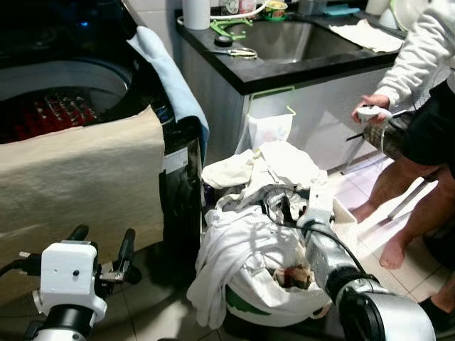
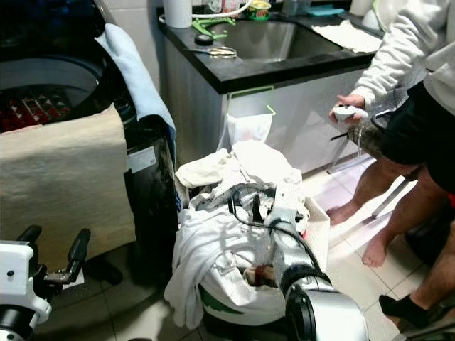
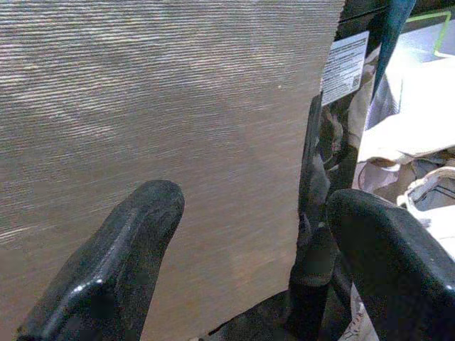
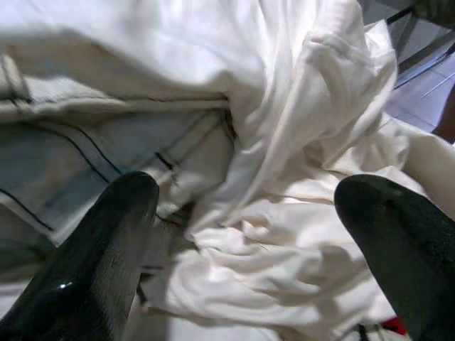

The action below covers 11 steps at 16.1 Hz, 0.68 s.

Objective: Clothes washing

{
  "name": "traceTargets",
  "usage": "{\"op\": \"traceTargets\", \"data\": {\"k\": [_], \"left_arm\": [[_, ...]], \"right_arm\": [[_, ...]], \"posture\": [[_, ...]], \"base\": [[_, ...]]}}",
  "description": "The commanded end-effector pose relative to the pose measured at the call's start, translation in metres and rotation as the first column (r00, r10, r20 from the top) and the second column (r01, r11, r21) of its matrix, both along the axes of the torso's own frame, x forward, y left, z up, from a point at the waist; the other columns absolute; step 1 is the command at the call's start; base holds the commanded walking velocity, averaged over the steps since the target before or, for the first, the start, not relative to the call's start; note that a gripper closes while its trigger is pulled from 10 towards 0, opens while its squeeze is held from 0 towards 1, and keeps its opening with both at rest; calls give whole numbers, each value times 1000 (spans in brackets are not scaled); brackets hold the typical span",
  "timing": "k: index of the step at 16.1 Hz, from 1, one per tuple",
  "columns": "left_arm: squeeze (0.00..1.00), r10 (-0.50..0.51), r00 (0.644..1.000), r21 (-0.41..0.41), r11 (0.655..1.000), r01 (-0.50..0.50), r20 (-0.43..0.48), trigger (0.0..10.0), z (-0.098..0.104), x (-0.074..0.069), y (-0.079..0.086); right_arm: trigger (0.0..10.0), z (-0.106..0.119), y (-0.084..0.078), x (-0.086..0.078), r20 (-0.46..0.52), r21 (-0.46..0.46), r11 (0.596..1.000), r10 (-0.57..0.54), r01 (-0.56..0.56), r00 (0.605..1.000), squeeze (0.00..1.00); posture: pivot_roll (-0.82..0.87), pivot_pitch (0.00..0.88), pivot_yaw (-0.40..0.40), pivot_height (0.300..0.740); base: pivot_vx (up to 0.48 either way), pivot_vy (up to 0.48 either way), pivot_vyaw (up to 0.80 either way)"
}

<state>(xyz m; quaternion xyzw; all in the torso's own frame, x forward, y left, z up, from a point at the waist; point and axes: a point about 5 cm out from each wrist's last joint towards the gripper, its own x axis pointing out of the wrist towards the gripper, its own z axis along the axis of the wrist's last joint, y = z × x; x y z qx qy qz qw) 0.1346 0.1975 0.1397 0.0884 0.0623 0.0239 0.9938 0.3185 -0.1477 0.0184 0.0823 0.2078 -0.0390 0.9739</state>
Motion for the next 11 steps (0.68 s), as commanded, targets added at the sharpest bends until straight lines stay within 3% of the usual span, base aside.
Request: {"op": "traceTargets", "data": {"k": [1, 4, 7, 9, 11], "left_arm": [[0, 1, 1000, 9, 1000, -1, 5, 10000, 3, -2, -1], [0, 2, 1000, 18, 1000, -2, 7, 10000, 5, -4, -1], [0, -1, 1000, 31, 1000, 0, 14, 10000, 10, -5, -2], [0, -1, 1000, 35, 999, 0, 17, 10000, 11, -6, -2], [0, 0, 1000, 37, 999, 0, 16, 10000, 12, -7, -2]], "right_arm": [[10000, -4, -4, -3, -25, 65, 996, -58, 60, 998, 0], [10000, -19, -13, -16, -114, 193, 959, -187, 206, 976, 0], [10000, -30, -10, -27, -158, 151, 970, -166, 190, 973, 0], [10000, -30, -11, -27, -159, 110, 979, -155, 174, 975, 0], [10000, -30, -17, -28, -163, -133, 989, -87, 66, 983, 0]], "posture": [[394, 61, -71, 727], [404, 69, -70, 727], [415, 82, -70, 727], [416, 86, -69, 727], [416, 91, -70, 727]], "base": [[0, 0, 0], [0, 0, 0], [0, 0, 0], [0, 0, 0], [0, 0, 0]]}}
